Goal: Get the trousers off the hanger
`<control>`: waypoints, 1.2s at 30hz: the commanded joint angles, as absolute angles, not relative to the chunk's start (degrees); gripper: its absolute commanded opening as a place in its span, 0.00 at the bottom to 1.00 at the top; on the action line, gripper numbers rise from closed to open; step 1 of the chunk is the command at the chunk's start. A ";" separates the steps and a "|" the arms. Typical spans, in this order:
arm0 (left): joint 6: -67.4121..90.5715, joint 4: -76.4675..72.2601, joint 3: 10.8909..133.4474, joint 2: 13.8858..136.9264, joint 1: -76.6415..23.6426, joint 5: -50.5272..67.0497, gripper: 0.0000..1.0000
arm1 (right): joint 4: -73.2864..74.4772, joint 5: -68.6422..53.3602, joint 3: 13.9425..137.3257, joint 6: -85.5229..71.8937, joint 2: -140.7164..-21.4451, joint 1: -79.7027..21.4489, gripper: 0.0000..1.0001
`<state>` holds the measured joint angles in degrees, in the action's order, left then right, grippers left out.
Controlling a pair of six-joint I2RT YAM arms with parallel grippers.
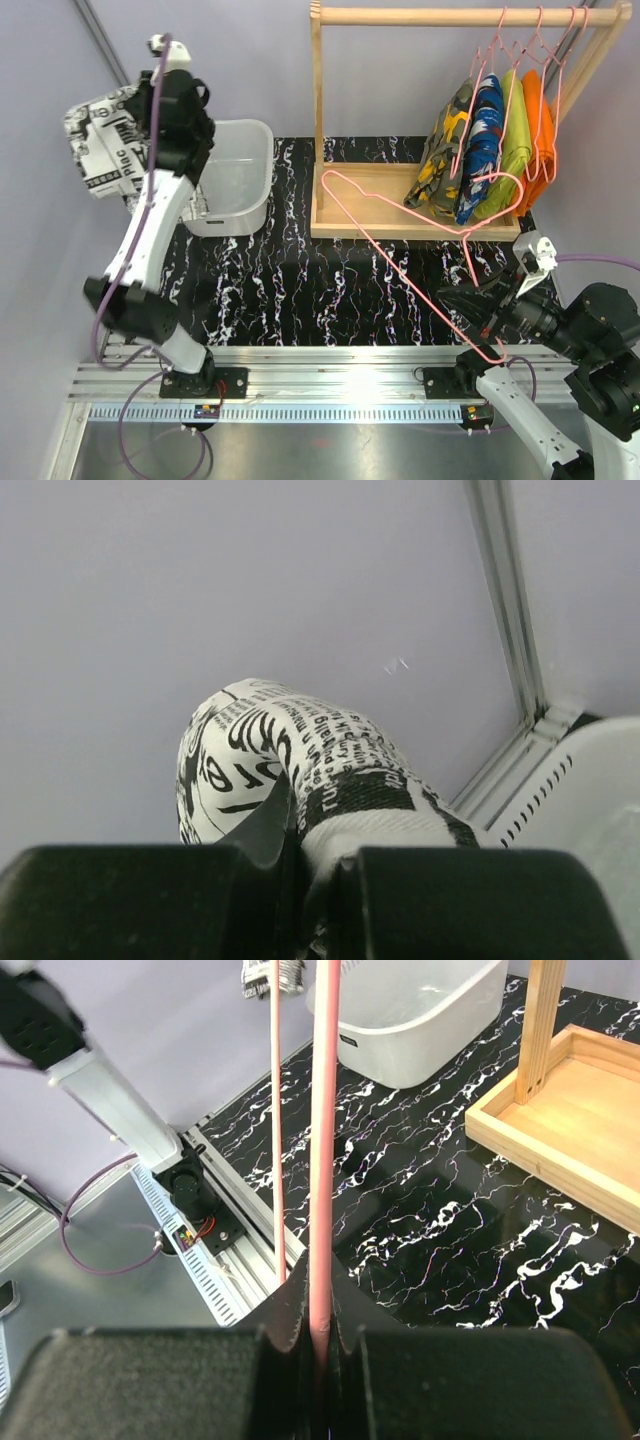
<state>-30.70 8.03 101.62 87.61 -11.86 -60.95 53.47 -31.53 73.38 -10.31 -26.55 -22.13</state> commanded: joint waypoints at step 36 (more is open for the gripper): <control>-7.56 34.45 128.41 117.00 -16.00 -42.19 0.99 | 51.77 -17.42 77.43 -12.65 -32.25 -22.50 0.00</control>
